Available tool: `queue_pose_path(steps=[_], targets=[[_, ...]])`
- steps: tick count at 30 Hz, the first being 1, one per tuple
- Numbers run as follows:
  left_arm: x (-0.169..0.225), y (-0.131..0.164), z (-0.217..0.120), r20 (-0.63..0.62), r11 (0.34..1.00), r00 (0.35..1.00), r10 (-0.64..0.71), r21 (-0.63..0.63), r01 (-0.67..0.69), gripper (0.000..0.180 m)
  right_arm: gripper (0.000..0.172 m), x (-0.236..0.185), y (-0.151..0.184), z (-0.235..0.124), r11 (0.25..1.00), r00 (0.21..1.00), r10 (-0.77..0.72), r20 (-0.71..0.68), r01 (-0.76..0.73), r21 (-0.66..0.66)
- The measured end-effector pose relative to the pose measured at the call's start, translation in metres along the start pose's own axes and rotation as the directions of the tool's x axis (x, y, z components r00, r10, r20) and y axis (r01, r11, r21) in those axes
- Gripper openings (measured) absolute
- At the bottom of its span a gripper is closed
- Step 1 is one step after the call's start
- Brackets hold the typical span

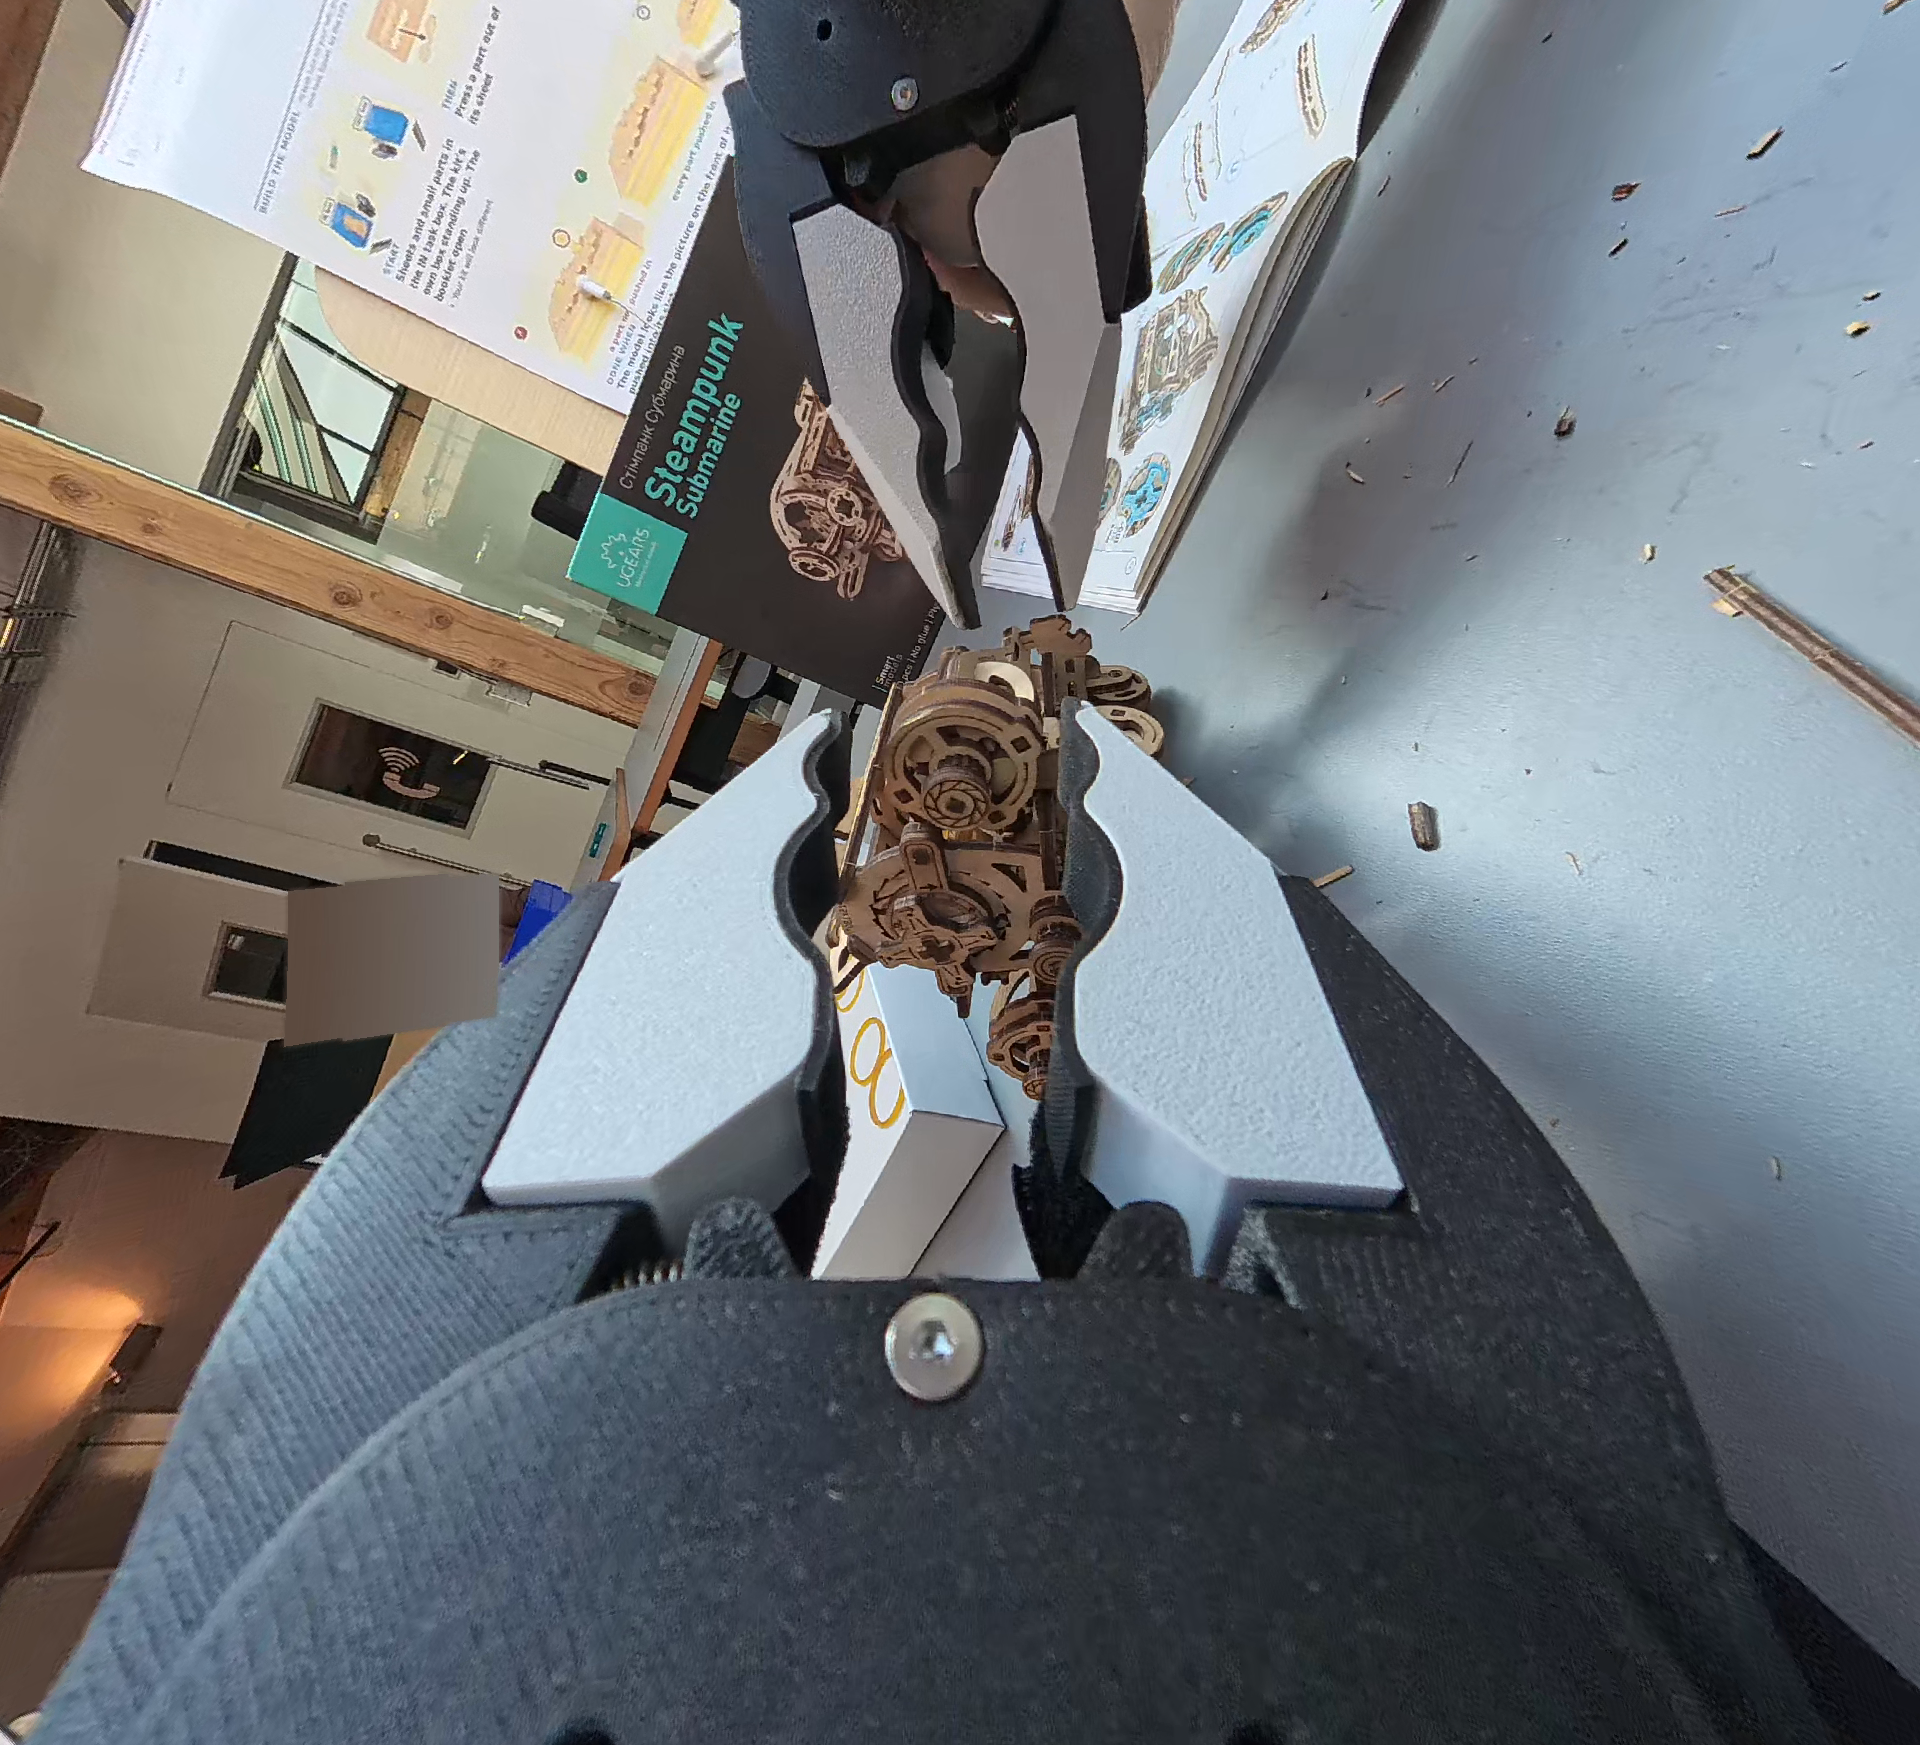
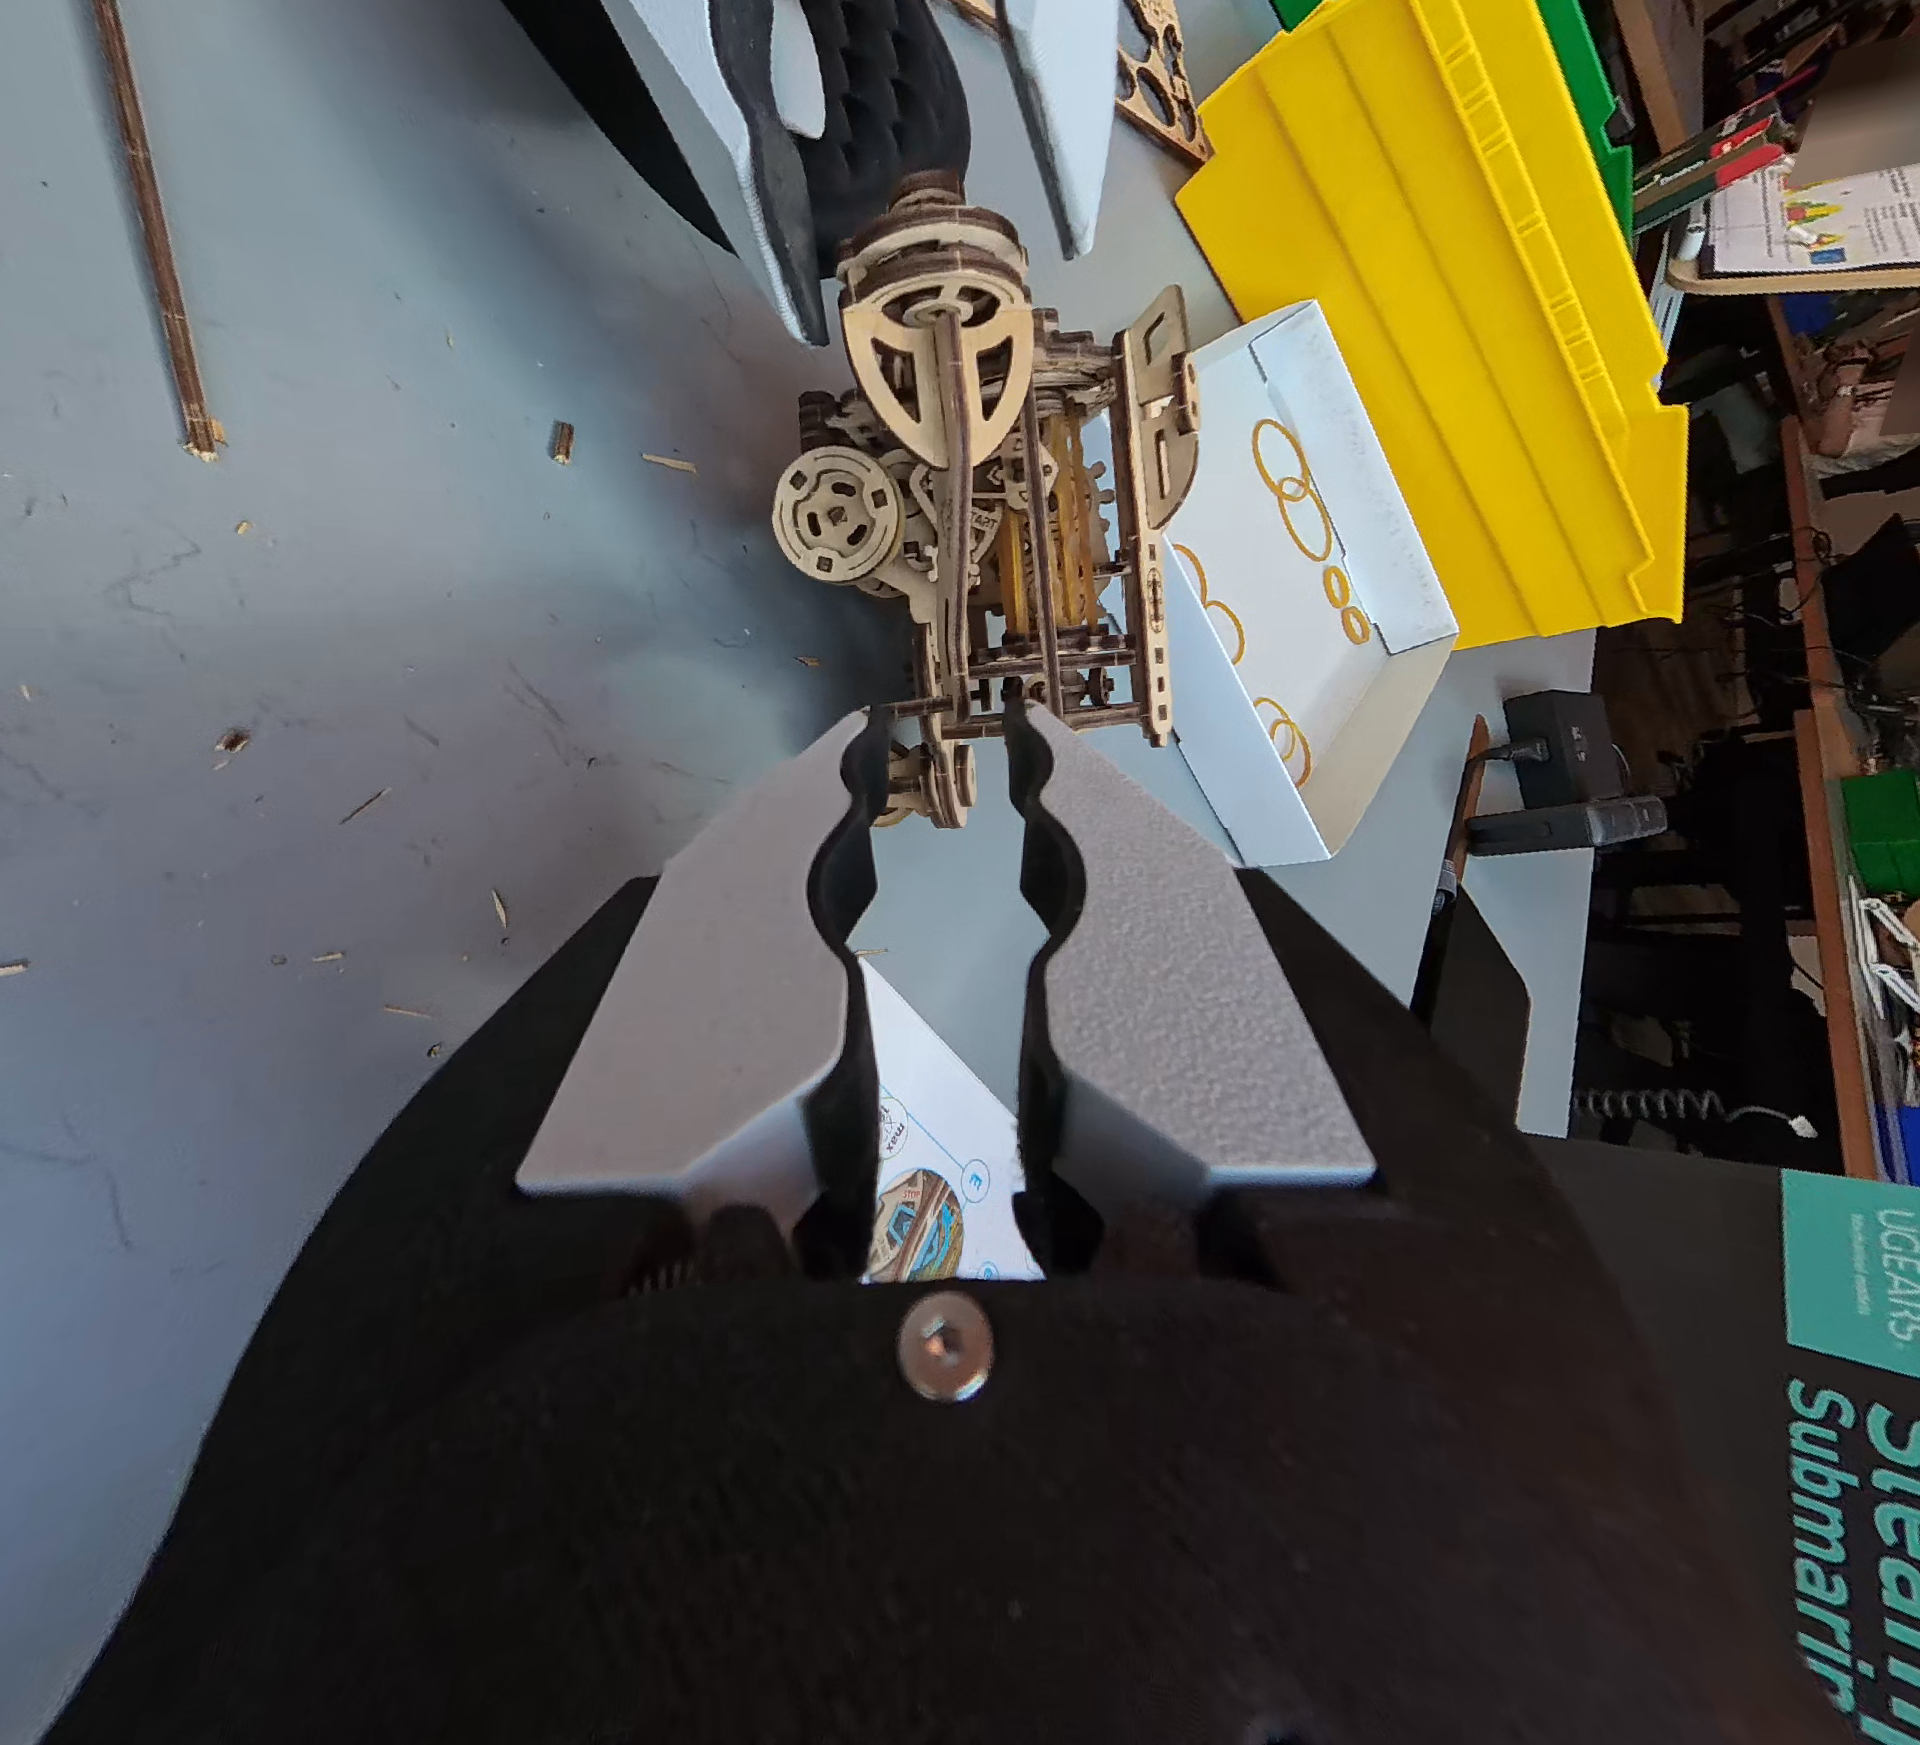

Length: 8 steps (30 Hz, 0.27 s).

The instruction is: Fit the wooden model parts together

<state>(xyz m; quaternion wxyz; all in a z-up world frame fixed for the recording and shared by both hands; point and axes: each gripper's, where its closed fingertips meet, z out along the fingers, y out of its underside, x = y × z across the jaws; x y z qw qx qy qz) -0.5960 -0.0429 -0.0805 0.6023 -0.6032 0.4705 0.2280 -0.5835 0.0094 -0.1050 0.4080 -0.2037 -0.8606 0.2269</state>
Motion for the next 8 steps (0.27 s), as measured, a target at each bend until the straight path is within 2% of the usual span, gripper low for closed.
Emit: queue_pose_path(steps=[8], targets=[[0.0014, -0.0022, -0.0008, -0.008, 1.0, 1.0, 0.007, -0.001, -0.007, 0.038, 0.022, -0.0039, -0.0002, 0.0035, 0.999, 0.999, -0.028, 0.047, 0.029, -0.029]])
